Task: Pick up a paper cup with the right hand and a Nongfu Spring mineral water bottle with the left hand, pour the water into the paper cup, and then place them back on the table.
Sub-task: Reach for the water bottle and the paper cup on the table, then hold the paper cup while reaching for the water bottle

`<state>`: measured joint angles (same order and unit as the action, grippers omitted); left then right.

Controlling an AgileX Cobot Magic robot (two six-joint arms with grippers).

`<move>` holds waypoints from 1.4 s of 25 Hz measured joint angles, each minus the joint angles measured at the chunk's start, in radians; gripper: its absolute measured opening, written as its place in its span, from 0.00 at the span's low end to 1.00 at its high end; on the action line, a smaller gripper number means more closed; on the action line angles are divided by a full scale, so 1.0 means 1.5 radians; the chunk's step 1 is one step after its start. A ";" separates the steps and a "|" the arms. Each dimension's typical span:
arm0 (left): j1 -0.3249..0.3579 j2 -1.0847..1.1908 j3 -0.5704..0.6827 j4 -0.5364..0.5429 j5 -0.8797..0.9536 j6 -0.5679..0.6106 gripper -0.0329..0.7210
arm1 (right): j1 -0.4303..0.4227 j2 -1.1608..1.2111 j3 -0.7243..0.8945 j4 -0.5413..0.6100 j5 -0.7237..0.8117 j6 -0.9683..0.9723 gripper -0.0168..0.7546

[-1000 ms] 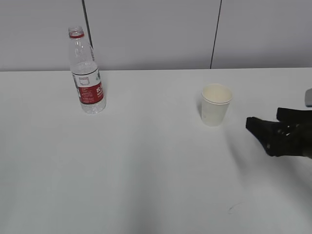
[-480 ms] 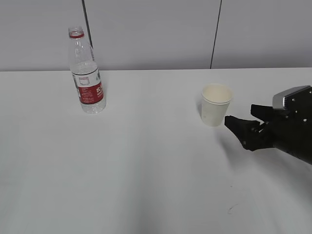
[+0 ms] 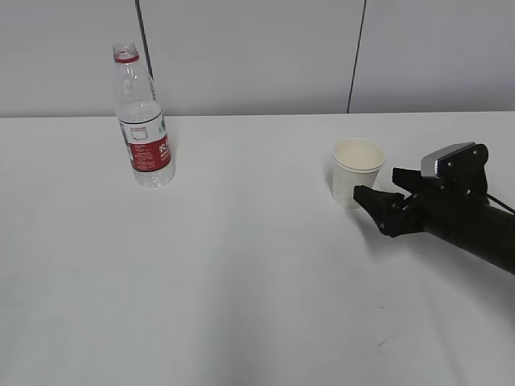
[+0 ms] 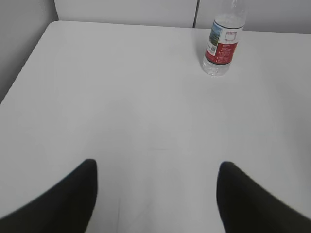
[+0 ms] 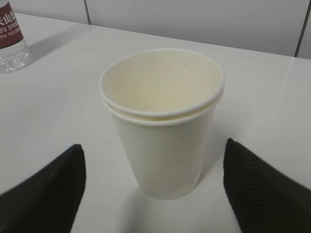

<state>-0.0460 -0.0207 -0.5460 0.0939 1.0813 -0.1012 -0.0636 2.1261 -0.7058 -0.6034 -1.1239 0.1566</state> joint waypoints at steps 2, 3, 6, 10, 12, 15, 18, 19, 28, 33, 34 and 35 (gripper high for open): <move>0.000 0.000 0.000 0.000 0.000 0.000 0.66 | 0.000 0.018 -0.017 0.000 -0.002 0.001 0.88; 0.000 0.000 0.000 0.000 0.000 0.000 0.66 | 0.000 0.027 -0.025 0.000 -0.003 0.002 0.88; 0.000 0.000 0.000 -0.001 0.000 0.000 0.66 | 0.004 0.046 -0.051 -0.004 -0.007 0.003 0.88; 0.000 0.000 0.000 -0.001 0.000 0.000 0.66 | 0.025 0.068 -0.088 0.002 -0.007 0.006 0.88; 0.000 0.000 0.000 -0.001 0.000 0.000 0.66 | 0.042 0.076 -0.104 0.013 -0.007 0.006 0.88; 0.000 0.000 0.000 -0.001 0.000 0.000 0.66 | 0.066 0.097 -0.131 0.045 -0.005 0.007 0.88; 0.000 0.000 0.000 -0.001 0.000 0.000 0.66 | 0.086 0.117 -0.159 0.081 -0.001 0.007 0.88; 0.000 0.000 0.000 -0.001 0.000 0.000 0.66 | 0.090 0.124 -0.170 0.089 0.000 0.007 0.88; 0.000 0.000 0.000 -0.002 0.000 0.000 0.66 | 0.110 0.153 -0.207 0.117 -0.002 0.007 0.80; 0.000 0.000 0.000 -0.002 0.000 0.000 0.66 | 0.110 0.153 -0.209 0.118 -0.004 0.008 0.72; 0.000 0.000 0.000 -0.002 0.000 0.000 0.66 | 0.110 0.153 -0.209 0.118 -0.005 0.008 0.71; 0.000 0.000 0.000 -0.002 0.000 0.000 0.66 | 0.110 0.153 -0.209 0.118 -0.005 0.008 0.71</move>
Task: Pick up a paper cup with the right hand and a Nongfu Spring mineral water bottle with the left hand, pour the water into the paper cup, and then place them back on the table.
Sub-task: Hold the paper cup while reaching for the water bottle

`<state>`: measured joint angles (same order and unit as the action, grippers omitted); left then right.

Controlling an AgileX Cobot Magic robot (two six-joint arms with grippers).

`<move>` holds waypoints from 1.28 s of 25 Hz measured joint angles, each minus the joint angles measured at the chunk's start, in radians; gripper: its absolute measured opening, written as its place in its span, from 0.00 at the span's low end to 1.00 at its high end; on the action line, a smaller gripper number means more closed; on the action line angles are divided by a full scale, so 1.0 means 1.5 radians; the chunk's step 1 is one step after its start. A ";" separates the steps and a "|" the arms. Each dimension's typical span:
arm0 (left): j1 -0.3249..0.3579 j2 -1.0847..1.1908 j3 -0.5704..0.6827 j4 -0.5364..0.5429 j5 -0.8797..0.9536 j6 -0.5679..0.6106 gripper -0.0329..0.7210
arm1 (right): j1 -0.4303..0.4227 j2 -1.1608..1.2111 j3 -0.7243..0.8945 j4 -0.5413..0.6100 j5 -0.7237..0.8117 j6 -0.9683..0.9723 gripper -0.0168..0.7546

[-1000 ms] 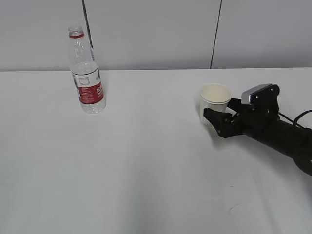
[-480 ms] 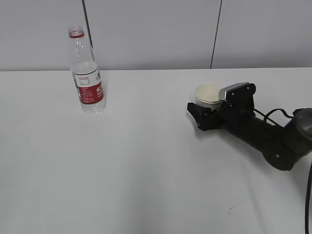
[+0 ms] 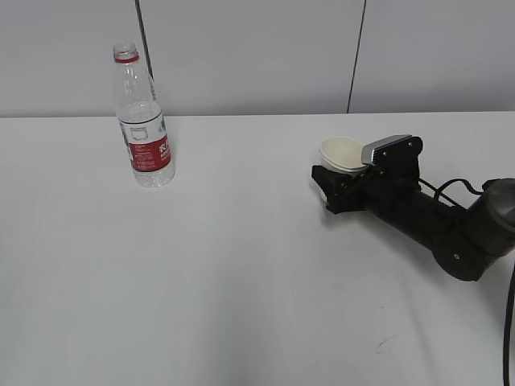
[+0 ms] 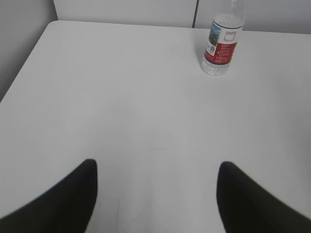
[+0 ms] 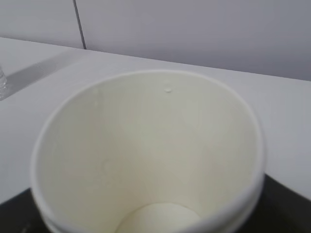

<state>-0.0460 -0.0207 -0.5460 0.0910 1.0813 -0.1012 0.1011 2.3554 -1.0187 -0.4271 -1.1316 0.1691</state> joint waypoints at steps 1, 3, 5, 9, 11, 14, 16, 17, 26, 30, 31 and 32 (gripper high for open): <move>0.000 0.000 0.000 0.000 0.000 0.000 0.66 | 0.000 0.000 0.000 0.000 0.000 0.000 0.71; 0.000 0.000 0.000 0.000 0.000 0.000 0.66 | 0.000 0.000 0.000 0.000 0.000 0.000 0.71; 0.000 0.000 0.000 0.000 0.000 0.000 0.66 | 0.000 -0.003 0.000 -0.002 0.001 0.000 0.71; 0.000 0.000 0.000 0.000 0.000 0.000 0.66 | 0.000 -0.017 0.000 -0.019 0.013 0.000 0.70; 0.000 0.000 0.000 0.000 0.000 0.000 0.66 | 0.000 -0.027 0.000 -0.028 0.014 0.010 0.70; 0.000 0.000 0.000 0.000 0.000 0.000 0.66 | 0.000 -0.043 0.000 -0.045 0.030 0.023 0.70; 0.000 0.000 0.000 0.000 0.000 0.000 0.66 | 0.000 -0.054 0.000 -0.061 0.045 0.026 0.70; 0.000 0.000 0.000 0.000 0.000 0.000 0.66 | 0.000 -0.062 0.000 -0.066 0.049 0.029 0.70; 0.000 0.000 0.000 0.000 -0.001 0.000 0.66 | 0.000 -0.129 0.000 -0.130 0.106 0.091 0.70; 0.000 0.001 -0.003 0.000 -0.009 0.000 0.66 | 0.000 -0.147 0.000 -0.173 0.112 0.119 0.70; 0.000 0.004 -0.009 0.000 -0.024 0.000 0.66 | 0.000 -0.148 0.000 -0.180 0.112 0.128 0.70; 0.000 0.008 -0.017 -0.001 -0.052 0.000 0.66 | 0.000 -0.150 0.000 -0.188 0.112 0.136 0.70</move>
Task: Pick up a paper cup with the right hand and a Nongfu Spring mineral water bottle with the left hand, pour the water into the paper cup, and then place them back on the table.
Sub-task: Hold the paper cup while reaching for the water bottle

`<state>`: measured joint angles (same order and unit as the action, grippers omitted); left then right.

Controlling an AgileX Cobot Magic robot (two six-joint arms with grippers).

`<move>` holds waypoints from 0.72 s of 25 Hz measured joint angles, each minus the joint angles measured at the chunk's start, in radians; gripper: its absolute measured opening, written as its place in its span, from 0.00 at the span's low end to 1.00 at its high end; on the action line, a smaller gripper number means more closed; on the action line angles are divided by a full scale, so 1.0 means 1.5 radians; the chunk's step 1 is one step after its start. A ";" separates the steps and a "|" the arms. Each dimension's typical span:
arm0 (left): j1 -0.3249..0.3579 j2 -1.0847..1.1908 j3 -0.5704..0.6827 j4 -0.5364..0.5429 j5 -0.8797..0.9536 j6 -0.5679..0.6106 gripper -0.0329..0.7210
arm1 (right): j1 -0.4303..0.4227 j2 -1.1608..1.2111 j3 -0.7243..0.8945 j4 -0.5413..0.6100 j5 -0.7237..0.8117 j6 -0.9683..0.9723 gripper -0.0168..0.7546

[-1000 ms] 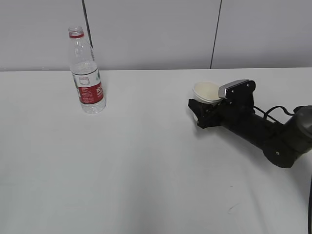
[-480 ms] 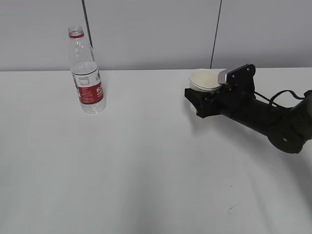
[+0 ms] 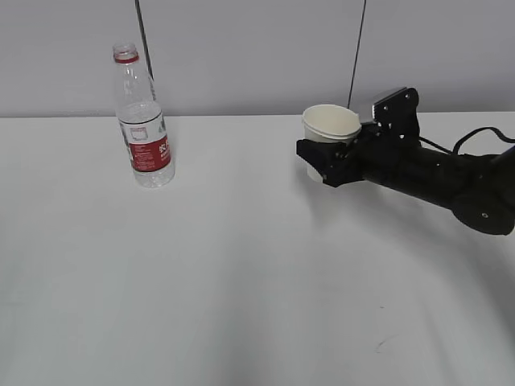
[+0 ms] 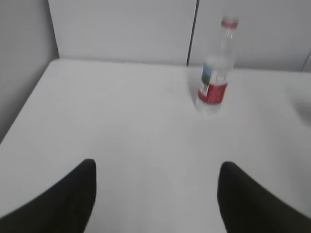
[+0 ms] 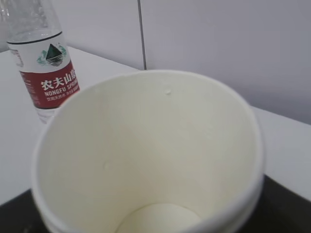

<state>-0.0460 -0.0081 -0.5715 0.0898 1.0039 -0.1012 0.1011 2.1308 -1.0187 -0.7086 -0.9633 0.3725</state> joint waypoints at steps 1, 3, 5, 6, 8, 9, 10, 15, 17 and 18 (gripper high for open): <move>0.000 0.009 -0.007 0.000 -0.031 0.000 0.67 | 0.000 0.000 0.000 -0.007 0.003 0.007 0.70; 0.000 0.037 -0.014 0.000 -0.112 0.000 0.69 | 0.000 0.000 0.000 -0.019 0.004 0.014 0.70; 0.000 0.092 -0.015 0.000 -0.170 0.001 0.71 | 0.000 0.000 0.000 -0.024 0.005 0.017 0.70; 0.000 0.125 -0.015 0.000 -0.194 0.003 0.71 | 0.000 0.000 0.000 -0.024 0.005 0.022 0.70; 0.000 0.193 -0.015 0.000 -0.240 0.026 0.73 | 0.001 0.000 0.000 -0.028 0.006 0.027 0.70; 0.000 0.231 -0.015 0.000 -0.273 0.040 0.75 | 0.001 0.000 0.000 -0.029 0.006 0.029 0.70; 0.000 0.271 -0.015 0.000 -0.311 0.047 0.77 | 0.001 0.000 0.000 -0.029 0.006 0.029 0.70; 0.000 0.457 -0.015 -0.007 -0.476 0.057 0.87 | 0.001 0.000 0.000 -0.029 0.007 0.032 0.70; 0.000 0.530 -0.015 -0.011 -0.542 0.057 0.88 | 0.001 0.000 0.000 -0.029 0.007 0.032 0.70; -0.001 0.558 -0.015 -0.013 -0.578 0.057 0.88 | 0.001 0.000 0.000 -0.029 0.007 0.032 0.70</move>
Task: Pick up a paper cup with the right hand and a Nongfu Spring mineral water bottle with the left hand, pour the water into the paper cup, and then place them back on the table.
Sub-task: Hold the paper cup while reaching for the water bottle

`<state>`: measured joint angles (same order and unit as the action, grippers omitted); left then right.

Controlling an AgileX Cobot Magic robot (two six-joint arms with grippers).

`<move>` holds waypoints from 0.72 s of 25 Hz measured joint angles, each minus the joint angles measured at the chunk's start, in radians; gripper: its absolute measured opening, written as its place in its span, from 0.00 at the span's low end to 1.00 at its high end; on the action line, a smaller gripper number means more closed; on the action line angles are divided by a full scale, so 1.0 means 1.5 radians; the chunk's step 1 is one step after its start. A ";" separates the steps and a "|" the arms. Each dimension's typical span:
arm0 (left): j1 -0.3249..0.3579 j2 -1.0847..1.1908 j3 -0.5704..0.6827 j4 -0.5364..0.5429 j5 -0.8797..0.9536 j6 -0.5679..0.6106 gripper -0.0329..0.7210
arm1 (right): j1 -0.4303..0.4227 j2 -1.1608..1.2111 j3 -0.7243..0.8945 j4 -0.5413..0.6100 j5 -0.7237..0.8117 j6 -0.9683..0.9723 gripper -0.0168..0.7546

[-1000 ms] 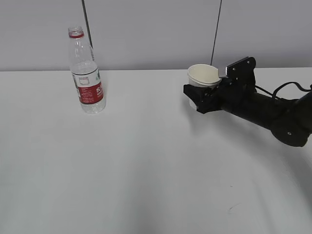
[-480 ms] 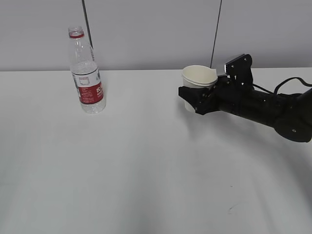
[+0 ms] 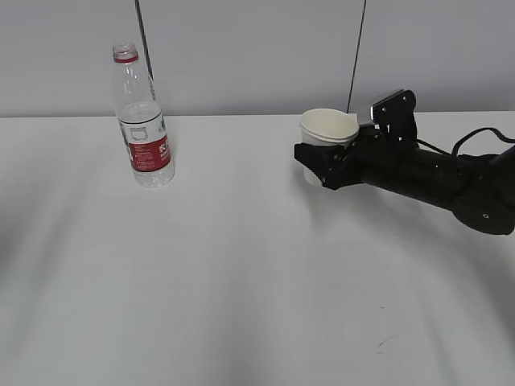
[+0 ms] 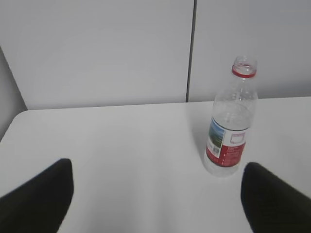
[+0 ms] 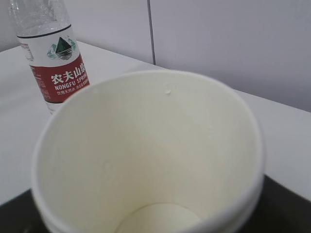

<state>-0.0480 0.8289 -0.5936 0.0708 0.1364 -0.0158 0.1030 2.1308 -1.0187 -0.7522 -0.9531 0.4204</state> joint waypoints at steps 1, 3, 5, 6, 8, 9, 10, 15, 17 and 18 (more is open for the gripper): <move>-0.004 0.034 0.000 0.000 -0.032 0.000 0.88 | 0.000 0.000 0.000 0.000 0.000 0.000 0.70; -0.016 0.098 0.000 0.001 -0.103 0.000 0.88 | 0.000 0.000 0.000 0.000 0.000 0.000 0.70; -0.039 0.172 0.000 0.005 -0.162 0.000 0.88 | 0.000 0.000 0.000 0.000 0.000 0.001 0.70; -0.052 0.211 0.000 0.007 -0.193 0.000 0.88 | 0.000 0.000 0.000 0.000 0.000 0.004 0.70; -0.081 0.281 0.000 0.008 -0.249 0.000 0.88 | 0.000 0.000 0.000 0.000 0.004 0.007 0.70; -0.095 0.319 0.000 0.009 -0.282 0.000 0.87 | 0.000 0.000 0.000 0.000 0.006 0.010 0.70; -0.106 0.356 0.000 0.010 -0.317 0.000 0.87 | 0.000 0.000 0.000 0.000 0.007 0.011 0.70; -0.145 0.506 0.000 0.011 -0.470 -0.014 0.86 | 0.000 0.000 0.000 0.000 0.024 0.015 0.70; -0.147 0.561 -0.001 0.012 -0.539 -0.036 0.86 | 0.000 0.000 0.000 0.000 0.026 0.016 0.70; -0.147 0.583 -0.003 0.012 -0.565 -0.041 0.86 | 0.000 0.000 0.000 0.000 0.026 0.016 0.70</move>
<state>-0.2680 1.7029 -0.5978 0.0894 -0.7115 -0.0777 0.1030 2.1308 -1.0187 -0.7522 -0.9139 0.4437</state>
